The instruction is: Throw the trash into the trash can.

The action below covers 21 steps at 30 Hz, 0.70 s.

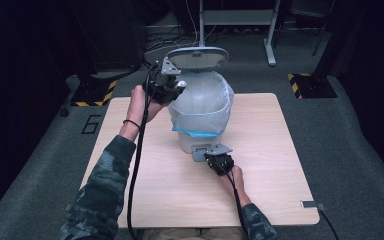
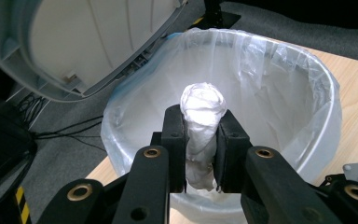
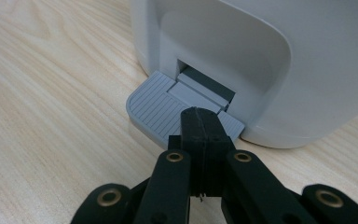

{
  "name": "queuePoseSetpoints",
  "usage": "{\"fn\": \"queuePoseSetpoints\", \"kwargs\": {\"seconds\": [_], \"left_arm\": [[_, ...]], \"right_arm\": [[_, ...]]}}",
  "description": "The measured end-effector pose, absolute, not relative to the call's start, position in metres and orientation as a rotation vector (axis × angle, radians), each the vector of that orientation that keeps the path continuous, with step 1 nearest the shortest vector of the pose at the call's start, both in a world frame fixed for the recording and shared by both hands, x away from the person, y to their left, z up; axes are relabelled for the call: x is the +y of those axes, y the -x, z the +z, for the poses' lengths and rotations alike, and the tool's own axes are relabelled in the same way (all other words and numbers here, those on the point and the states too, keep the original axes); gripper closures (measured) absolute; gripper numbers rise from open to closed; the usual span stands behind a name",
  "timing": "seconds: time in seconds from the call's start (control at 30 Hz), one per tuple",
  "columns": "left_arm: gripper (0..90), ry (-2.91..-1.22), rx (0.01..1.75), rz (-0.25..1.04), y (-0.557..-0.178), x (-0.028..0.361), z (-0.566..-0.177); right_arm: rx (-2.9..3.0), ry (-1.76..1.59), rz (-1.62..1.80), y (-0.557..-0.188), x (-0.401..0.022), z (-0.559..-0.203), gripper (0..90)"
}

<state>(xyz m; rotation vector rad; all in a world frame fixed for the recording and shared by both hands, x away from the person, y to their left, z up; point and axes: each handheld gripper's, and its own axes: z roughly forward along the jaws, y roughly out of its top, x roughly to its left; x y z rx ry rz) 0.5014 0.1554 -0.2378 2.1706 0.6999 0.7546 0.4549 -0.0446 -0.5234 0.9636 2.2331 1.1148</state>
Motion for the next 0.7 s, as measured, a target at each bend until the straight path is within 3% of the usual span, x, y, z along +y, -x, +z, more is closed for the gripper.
{"fn": "queuePoseSetpoints", "kwargs": {"seconds": [0.7], "left_arm": [[76.6, -2.296, 0.722, 0.674, -0.535, 0.121, -0.253]], "right_arm": [[2.224, -0.967, 1.11, -0.455, -0.044, -0.524, 90.0]]}}
